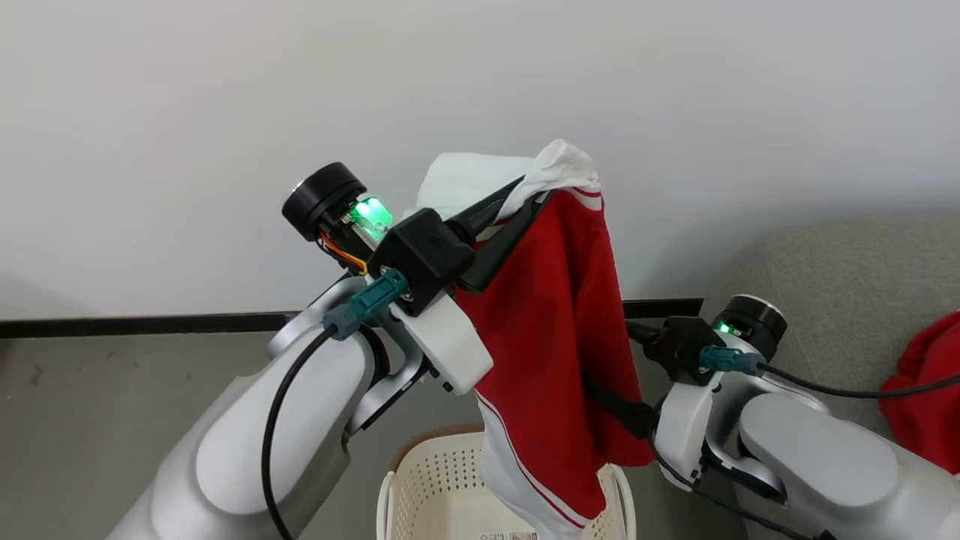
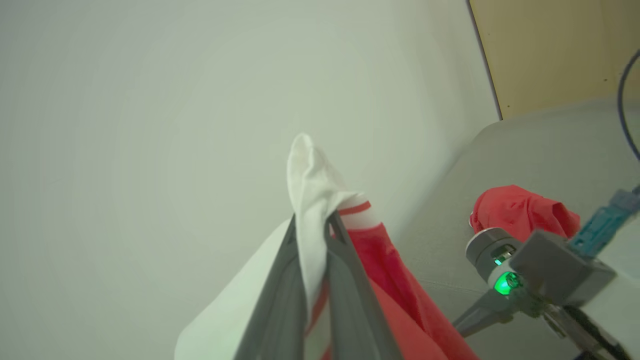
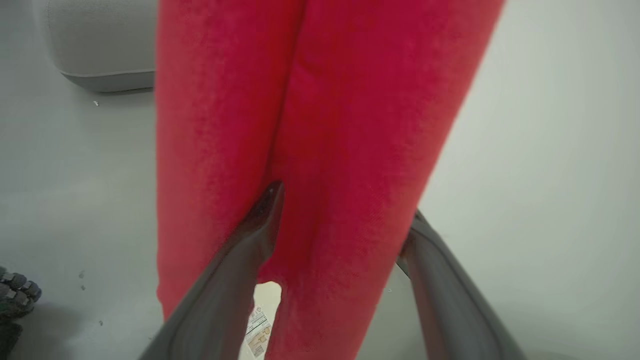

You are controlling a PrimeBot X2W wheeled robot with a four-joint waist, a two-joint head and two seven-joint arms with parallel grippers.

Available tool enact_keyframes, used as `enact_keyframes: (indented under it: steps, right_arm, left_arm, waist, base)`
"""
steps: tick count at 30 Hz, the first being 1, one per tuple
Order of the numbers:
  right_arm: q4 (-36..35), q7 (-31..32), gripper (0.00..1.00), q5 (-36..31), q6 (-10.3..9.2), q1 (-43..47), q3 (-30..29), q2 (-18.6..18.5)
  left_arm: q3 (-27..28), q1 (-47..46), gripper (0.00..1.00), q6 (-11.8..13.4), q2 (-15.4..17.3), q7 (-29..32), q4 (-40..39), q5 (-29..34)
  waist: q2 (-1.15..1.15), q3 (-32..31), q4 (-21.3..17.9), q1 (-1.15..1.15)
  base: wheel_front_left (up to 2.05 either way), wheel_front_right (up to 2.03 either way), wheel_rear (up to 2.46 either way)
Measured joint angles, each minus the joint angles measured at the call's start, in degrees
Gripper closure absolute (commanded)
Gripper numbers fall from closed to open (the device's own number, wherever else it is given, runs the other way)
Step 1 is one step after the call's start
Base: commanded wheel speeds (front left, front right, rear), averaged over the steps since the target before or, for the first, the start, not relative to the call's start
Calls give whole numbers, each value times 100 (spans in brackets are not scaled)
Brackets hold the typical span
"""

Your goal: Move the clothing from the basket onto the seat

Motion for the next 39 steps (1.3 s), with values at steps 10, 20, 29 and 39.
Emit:
enact_keyframes:
  steps: [10, 20, 29, 39]
  right_arm:
    - [-23, 25, 100, 739, 0, -422, 904, -21]
    - [27, -2, 100, 1292, 0, -458, 959, -80]
    - [26, -8, 100, 1637, 0, -446, 299, -605]
    - [-157, -9, 100, 1667, 0, -445, -835, -1090]
  left_arm:
    - [-60, 33, 100, -24, -38, 93, -127, -83]
    - [132, 392, 100, 108, 122, 142, -46, -178]
    - [355, 967, 100, 258, 179, 8, 326, -410]
    - [461, 1409, 0, 291, 90, -423, 537, -710]
  waist:
    - [0, 5, 244, 0]
    - [0, 64, 206, 0]
    - [0, 78, -2, 0]
    - [0, 82, -353, 0]
  base:
    - [0, 0, 0]
    - [0, 0, 0]
    - [0, 0, 0]
    - [0, 0, 0]
